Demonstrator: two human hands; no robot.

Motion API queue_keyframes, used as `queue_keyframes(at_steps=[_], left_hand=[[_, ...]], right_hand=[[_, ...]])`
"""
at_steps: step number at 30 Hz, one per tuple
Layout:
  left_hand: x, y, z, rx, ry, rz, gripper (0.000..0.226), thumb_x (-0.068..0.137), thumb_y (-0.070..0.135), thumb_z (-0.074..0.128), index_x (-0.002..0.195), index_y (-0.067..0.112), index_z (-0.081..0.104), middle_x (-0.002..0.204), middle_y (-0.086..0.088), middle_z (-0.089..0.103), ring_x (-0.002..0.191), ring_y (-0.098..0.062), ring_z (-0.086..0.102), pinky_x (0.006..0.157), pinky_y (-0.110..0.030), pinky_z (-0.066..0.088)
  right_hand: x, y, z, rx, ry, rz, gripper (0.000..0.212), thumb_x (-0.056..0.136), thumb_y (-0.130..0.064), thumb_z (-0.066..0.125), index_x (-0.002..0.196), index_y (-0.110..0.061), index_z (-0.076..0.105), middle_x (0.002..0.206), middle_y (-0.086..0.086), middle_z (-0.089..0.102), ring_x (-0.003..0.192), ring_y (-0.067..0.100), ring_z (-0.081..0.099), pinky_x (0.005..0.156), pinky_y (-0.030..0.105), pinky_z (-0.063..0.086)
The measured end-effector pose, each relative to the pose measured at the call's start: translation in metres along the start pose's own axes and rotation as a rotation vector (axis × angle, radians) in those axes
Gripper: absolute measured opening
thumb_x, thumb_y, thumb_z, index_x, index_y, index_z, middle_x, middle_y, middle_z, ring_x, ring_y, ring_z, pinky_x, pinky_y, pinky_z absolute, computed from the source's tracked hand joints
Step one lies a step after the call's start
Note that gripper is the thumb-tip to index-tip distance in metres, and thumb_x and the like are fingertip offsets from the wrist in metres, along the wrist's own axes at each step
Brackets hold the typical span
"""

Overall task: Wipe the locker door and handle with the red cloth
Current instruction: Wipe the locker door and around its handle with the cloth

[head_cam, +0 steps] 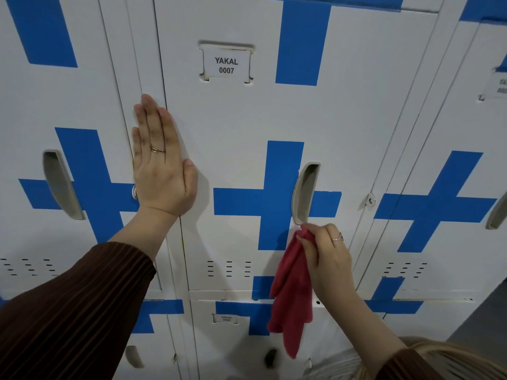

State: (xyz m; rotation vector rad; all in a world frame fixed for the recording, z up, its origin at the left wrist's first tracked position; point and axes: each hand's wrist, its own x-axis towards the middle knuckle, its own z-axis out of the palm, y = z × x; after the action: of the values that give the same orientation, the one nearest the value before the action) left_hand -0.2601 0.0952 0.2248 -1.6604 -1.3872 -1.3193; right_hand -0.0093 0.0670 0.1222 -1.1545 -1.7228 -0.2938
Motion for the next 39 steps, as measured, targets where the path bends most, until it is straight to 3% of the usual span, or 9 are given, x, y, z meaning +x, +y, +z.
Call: queue_keyframes(at_steps=[3,8,11,16,23,29,32,35,39], left_hand=[[0.000,0.001,0.000,-0.005,0.003,-0.001,0.077,0.074,0.013,0.036,0.141,-0.012,0.009,0.147,-0.037,0.008,0.137,-0.043,0.001,0.115,-0.034,-0.008],[0.000,0.001,0.000,0.005,0.003,-0.004,0.077,0.074,0.013,0.037,0.142,-0.012,0.009,0.147,-0.037,0.008,0.138,-0.043,0.001,0.115,-0.034,-0.008],[0.001,0.001,0.000,0.003,-0.002,-0.007,0.078,0.074,0.013,0.037,0.142,-0.011,0.008,0.148,-0.036,0.008,0.138,-0.042,0.001,0.115,-0.034,-0.008],[0.000,0.000,0.000,0.001,-0.005,-0.009,0.078,0.074,0.014,0.036,0.142,-0.011,0.008,0.148,-0.036,0.007,0.138,-0.042,0.000,0.116,-0.034,-0.008],[0.000,-0.001,0.001,0.006,0.001,-0.002,0.076,0.075,0.014,0.035,0.142,-0.011,0.009,0.148,-0.036,0.008,0.138,-0.041,0.000,0.116,-0.034,-0.008],[0.001,0.000,0.001,0.007,0.009,-0.003,0.077,0.075,0.012,0.038,0.142,-0.011,0.008,0.148,-0.036,0.008,0.138,-0.041,0.000,0.116,-0.033,-0.009],[0.000,0.000,0.001,0.008,0.010,-0.002,0.077,0.075,0.012,0.037,0.142,-0.010,0.008,0.148,-0.036,0.008,0.138,-0.041,0.000,0.116,-0.032,-0.009],[0.000,0.000,0.001,0.003,0.008,-0.007,0.077,0.075,0.013,0.036,0.142,-0.010,0.008,0.148,-0.036,0.008,0.138,-0.041,0.000,0.116,-0.033,-0.008],[0.000,0.000,0.001,-0.005,0.005,0.001,0.078,0.074,0.013,0.037,0.142,-0.011,0.008,0.148,-0.036,0.008,0.138,-0.041,0.000,0.116,-0.034,-0.008]], right_hand=[[0.022,-0.017,0.001,0.146,0.108,-0.037,0.016,0.086,-0.012,0.055,0.101,-0.007,0.052,0.082,0.004,0.054,0.072,0.012,0.052,0.071,0.005,0.037],[0.026,-0.013,0.017,0.019,0.124,-0.132,0.016,0.086,-0.009,0.049,0.093,0.001,0.059,0.077,0.015,0.056,0.065,0.026,0.055,0.061,0.029,0.046],[0.017,-0.008,0.020,-0.016,0.131,-0.187,0.021,0.087,-0.008,0.047,0.090,0.005,0.063,0.075,0.016,0.058,0.063,0.027,0.056,0.060,0.033,0.050],[0.035,-0.017,0.020,0.096,0.152,-0.073,0.008,0.084,-0.005,0.054,0.086,0.001,0.059,0.074,0.014,0.056,0.067,0.020,0.051,0.065,0.023,0.041],[0.009,-0.008,0.012,0.102,0.097,-0.022,0.007,0.080,-0.004,0.059,0.083,0.002,0.058,0.070,0.012,0.055,0.061,0.018,0.051,0.065,0.020,0.041],[0.065,-0.015,-0.024,0.152,0.359,0.065,0.017,0.088,-0.004,0.052,0.101,0.003,0.060,0.089,0.013,0.055,0.081,0.008,0.048,0.077,0.006,0.038],[0.077,-0.015,-0.020,0.072,0.336,-0.001,0.018,0.087,0.001,0.050,0.099,0.007,0.061,0.087,0.019,0.054,0.078,0.002,0.039,0.080,-0.005,0.026],[0.048,-0.004,-0.005,0.075,0.255,-0.031,0.020,0.086,-0.002,0.044,0.096,0.007,0.060,0.084,0.020,0.053,0.077,-0.001,0.034,0.078,0.005,0.034],[0.009,0.017,0.004,0.041,0.106,0.005,0.019,0.087,-0.006,0.048,0.095,0.005,0.061,0.083,0.016,0.056,0.074,0.014,0.049,0.073,0.018,0.039]])
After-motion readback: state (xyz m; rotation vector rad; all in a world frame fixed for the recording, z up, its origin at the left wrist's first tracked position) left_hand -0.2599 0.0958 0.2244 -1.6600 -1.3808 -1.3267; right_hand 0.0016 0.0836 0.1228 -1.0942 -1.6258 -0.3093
